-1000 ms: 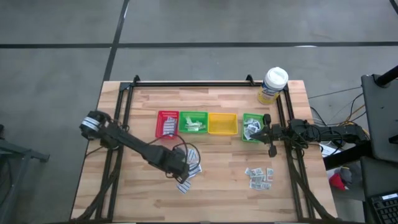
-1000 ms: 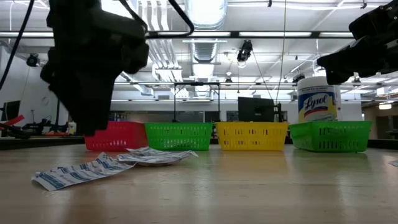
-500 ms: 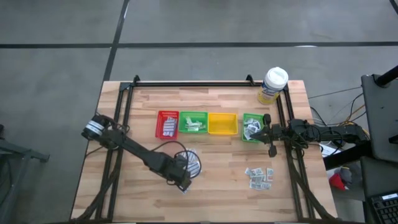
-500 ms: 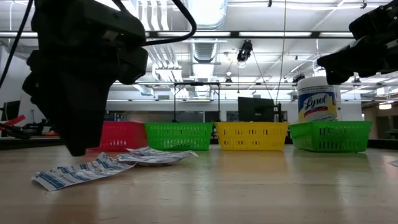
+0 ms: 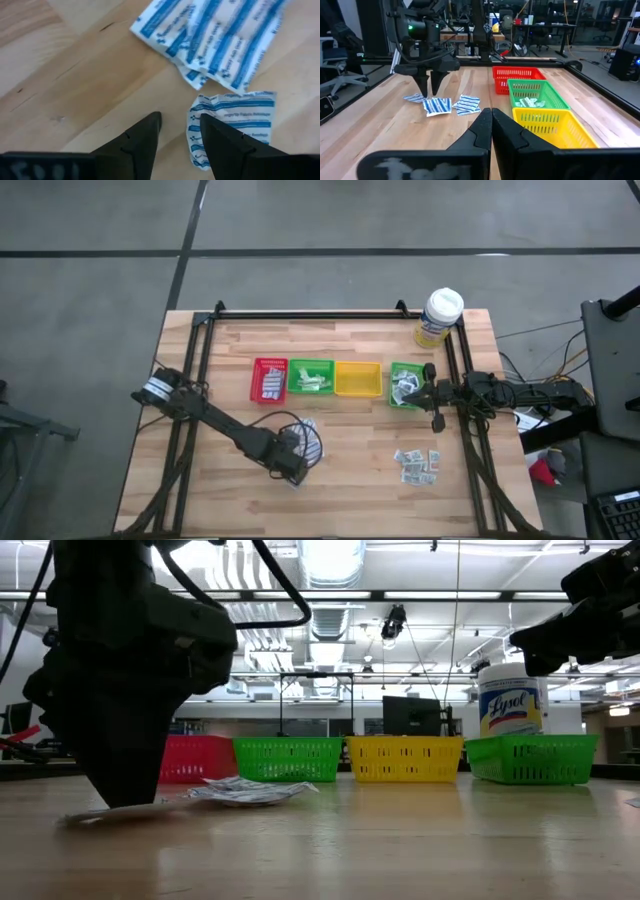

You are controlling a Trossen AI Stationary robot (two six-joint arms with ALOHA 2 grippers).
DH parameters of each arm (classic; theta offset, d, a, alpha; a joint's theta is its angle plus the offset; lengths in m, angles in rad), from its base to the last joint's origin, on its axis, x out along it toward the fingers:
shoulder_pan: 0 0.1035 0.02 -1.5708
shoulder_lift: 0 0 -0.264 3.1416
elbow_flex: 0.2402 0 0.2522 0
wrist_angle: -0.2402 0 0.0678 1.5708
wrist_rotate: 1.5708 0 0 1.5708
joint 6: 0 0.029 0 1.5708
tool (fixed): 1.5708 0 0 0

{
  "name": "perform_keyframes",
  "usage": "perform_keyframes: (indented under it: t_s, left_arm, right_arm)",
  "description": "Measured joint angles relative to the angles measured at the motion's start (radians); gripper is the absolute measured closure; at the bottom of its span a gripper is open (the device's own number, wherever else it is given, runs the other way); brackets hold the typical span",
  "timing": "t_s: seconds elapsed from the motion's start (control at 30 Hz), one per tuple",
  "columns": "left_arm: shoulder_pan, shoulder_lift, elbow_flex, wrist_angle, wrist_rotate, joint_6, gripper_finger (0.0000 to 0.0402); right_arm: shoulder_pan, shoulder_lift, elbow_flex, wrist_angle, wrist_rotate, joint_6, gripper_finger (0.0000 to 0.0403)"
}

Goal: Pick & Place First Aid Supplies
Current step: Put the blue bandage into the red bin

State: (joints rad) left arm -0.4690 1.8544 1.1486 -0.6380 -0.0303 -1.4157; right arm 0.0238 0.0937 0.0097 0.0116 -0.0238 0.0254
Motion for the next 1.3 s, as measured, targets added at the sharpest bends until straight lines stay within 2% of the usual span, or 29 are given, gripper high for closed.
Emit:
perform_keyframes:
  t_s: [0.33, 0.5, 0.67, 1.3]
  left_arm:
    - [0.006, 0.004, 0.029, -0.082, 0.011, -0.007, 0.0232]
    - [0.010, 0.007, 0.056, -0.249, -0.006, -0.013, 0.0239]
    - [0.010, 0.007, 0.054, -0.348, -0.008, -0.027, 0.0247]
    - [0.010, 0.003, 0.030, -0.294, -0.014, 0.026, 0.0275]
  right_arm:
    - [0.000, 0.000, 0.000, 0.000, 0.000, 0.001, 0.0394]
    - [0.000, 0.000, 0.000, 0.000, 0.000, 0.001, 0.0394]
    - [0.000, 0.000, 0.000, 0.000, 0.000, 0.001, 0.0394]
    - [0.000, 0.000, 0.000, 0.000, 0.000, 0.001, 0.0394]
